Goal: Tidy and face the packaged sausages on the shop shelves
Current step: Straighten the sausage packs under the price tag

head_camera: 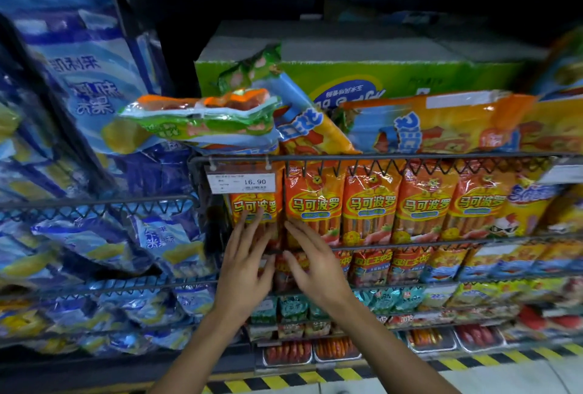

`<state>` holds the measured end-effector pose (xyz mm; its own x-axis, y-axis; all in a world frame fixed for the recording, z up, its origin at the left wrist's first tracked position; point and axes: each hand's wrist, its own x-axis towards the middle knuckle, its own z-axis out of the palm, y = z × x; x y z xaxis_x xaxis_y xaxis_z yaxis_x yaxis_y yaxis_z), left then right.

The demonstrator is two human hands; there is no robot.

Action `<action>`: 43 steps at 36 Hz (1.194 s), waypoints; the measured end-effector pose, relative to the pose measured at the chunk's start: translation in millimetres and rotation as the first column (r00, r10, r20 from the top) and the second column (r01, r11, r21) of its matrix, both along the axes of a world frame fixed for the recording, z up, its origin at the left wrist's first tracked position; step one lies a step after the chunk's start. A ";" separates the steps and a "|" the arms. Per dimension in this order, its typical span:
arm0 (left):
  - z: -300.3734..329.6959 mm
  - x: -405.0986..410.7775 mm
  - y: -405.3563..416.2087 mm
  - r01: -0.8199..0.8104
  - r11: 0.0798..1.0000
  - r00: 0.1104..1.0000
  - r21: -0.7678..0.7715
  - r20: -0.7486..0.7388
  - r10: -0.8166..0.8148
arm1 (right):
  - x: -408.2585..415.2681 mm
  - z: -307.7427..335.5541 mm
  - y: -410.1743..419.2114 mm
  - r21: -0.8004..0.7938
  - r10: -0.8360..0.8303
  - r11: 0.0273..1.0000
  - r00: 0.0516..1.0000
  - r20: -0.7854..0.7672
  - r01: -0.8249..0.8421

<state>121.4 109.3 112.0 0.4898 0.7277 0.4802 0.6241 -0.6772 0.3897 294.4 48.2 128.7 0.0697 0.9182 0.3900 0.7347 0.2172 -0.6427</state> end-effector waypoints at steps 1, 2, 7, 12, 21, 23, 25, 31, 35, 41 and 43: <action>0.7 -1.7 -0.4 0.000 1.000 1.000 -0.016 0.008 0.000 | 7.6 1.9 -4.8 -0.004 -0.010 1.000 1.000 -0.011 0.010; 1.0 -3.0 -0.6 0.004 1.000 1.000 -0.028 0.021 -0.004 | 15.5 4.1 -9.9 -0.007 -0.025 1.000 1.000 -0.018 0.025; 16.2 0.9 -5.9 0.028 0.991 0.999 -0.131 0.046 -0.022 | 60.1 24.3 -34.8 -0.017 -0.113 0.993 0.993 -0.038 0.113; 52.6 14.9 -8.3 0.079 0.984 0.996 -0.159 -0.022 -0.083 | 98.8 65.1 -60.8 0.019 -0.148 0.989 0.989 -0.029 0.149; 148.2 70.6 -59.4 0.243 0.970 0.964 0.029 0.100 -0.245 | 165.9 139.3 -105.5 0.149 -0.162 0.974 0.985 -0.057 0.169; 173.1 89.5 -73.4 0.216 0.976 0.960 0.038 0.172 -0.220 | 180.6 155.2 -113.0 0.173 -0.165 0.970 0.985 -0.048 0.171; 196.2 108.7 -85.3 0.199 0.980 0.953 0.025 0.228 -0.199 | 195.7 169.0 -118.6 0.192 -0.164 0.967 0.986 -0.043 0.169; 248.1 162.3 -90.7 0.144 0.978 0.971 0.154 0.169 -0.170 | 227.1 193.5 -124.8 0.190 -0.124 0.972 0.988 -0.097 0.141; 265.0 183.3 -78.0 0.051 0.996 0.998 0.074 0.029 -0.053 | 232.8 196.9 -121.8 0.161 -0.103 0.980 0.989 -0.109 0.120; 280.0 193.1 -60.8 -0.005 0.999 0.990 0.040 -0.139 0.011 | 235.9 194.8 -115.4 0.078 -0.068 0.994 0.995 -0.075 0.073; 284.0 193.7 -53.5 -0.015 1.000 0.986 0.025 -0.167 0.019 | 236.3 195.0 -113.9 0.076 -0.071 0.994 0.995 -0.070 0.076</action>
<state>315.1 55.9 396.0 0.5524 0.7258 0.4101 0.6903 -0.6740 0.2630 530.8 -65.7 323.7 0.1645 0.8764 0.4526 0.7063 0.2157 -0.6743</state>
